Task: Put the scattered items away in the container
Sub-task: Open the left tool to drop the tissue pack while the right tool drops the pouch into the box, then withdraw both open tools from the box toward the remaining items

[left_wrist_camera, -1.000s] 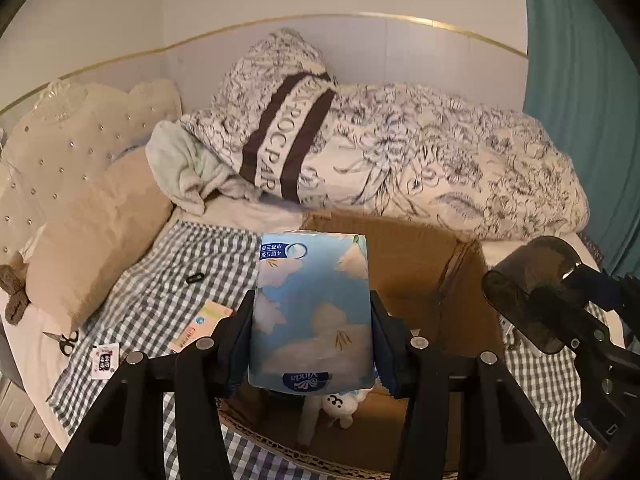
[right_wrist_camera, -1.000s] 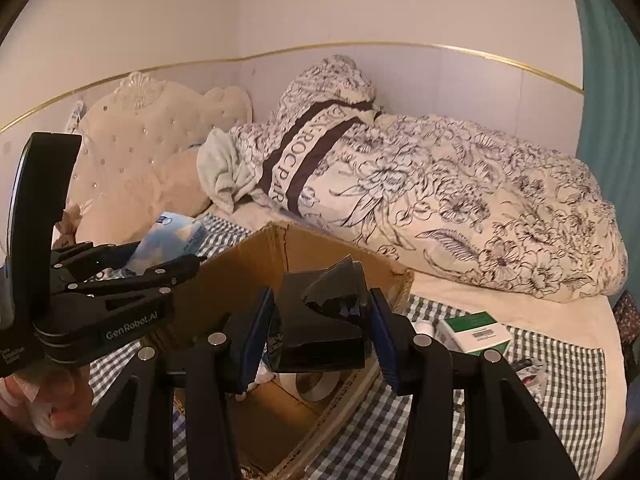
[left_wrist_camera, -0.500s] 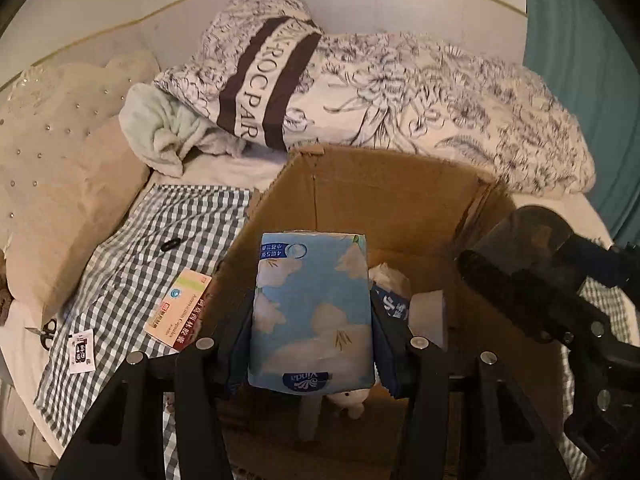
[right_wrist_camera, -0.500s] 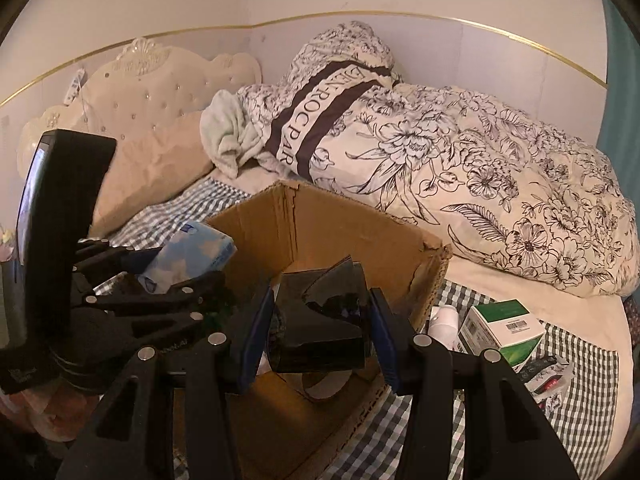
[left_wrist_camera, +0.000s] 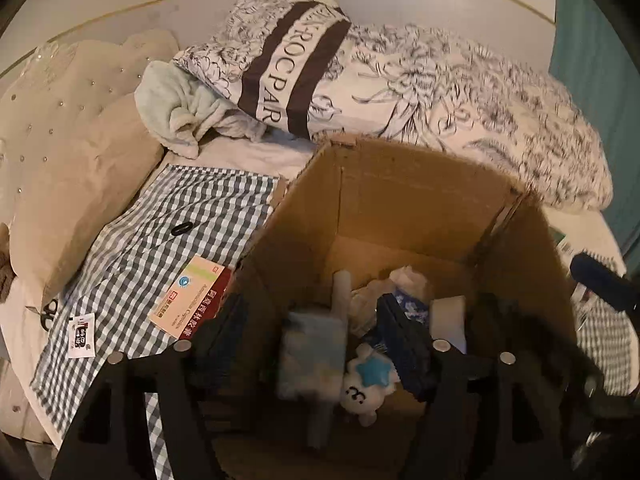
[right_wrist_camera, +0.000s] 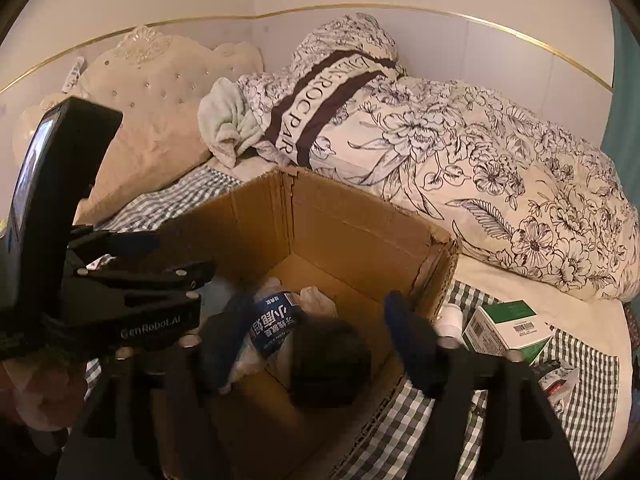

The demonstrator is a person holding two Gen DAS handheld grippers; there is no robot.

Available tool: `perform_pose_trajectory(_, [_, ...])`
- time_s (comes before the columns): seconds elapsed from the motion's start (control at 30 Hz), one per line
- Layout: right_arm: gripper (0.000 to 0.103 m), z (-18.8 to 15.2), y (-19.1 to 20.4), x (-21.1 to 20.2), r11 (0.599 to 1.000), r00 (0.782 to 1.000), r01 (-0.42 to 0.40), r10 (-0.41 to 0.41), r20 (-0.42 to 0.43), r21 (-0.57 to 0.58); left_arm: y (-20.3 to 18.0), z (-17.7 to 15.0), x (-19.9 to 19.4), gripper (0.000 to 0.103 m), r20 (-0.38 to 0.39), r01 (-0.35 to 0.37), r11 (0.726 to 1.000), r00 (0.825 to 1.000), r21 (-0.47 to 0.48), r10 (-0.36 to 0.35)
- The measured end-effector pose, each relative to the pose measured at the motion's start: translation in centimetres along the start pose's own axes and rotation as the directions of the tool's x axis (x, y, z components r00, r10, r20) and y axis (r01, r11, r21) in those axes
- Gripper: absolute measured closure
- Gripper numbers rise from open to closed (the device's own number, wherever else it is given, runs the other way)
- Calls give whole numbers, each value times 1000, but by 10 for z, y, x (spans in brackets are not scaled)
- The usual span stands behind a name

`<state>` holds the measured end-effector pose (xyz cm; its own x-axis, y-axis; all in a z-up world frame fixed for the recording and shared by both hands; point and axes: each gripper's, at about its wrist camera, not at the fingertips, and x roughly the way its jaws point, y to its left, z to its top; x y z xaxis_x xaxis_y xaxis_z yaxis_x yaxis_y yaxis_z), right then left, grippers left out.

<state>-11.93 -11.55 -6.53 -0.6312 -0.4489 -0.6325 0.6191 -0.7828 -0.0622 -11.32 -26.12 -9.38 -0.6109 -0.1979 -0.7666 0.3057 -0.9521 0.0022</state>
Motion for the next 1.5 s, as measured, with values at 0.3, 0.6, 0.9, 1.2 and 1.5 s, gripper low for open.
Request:
perform_pose_trajectory(0.3, [32,1,-20,-24,998,999,31,-33,33,45,-14,8,-21,24,48,-19,1000,999,19,18])
perform_pose_trajectory(0.6, [29,-1,-45,-59,996,995,61,-66,73,70,-41,22,-57,8,131,-2,999,991,35,-3])
perform_pose_trajectory(0.9, [17,-5,-69,-95,990,988,91,-103,115,103,-68,29,-88,0,194,12,999,981,50,-21])
perform_pose_trajectory(1.2, [4,-11,-96,-127,976,973,172,-190,133,137,-101,36,-116,0,243,43,996,968,73,-60])
perform_pose_trajectory(1.5, [0,-21,-125,-161,955,953,247,-270,140,163,-140,39,-139,0,278,84,991,954,106,-111])
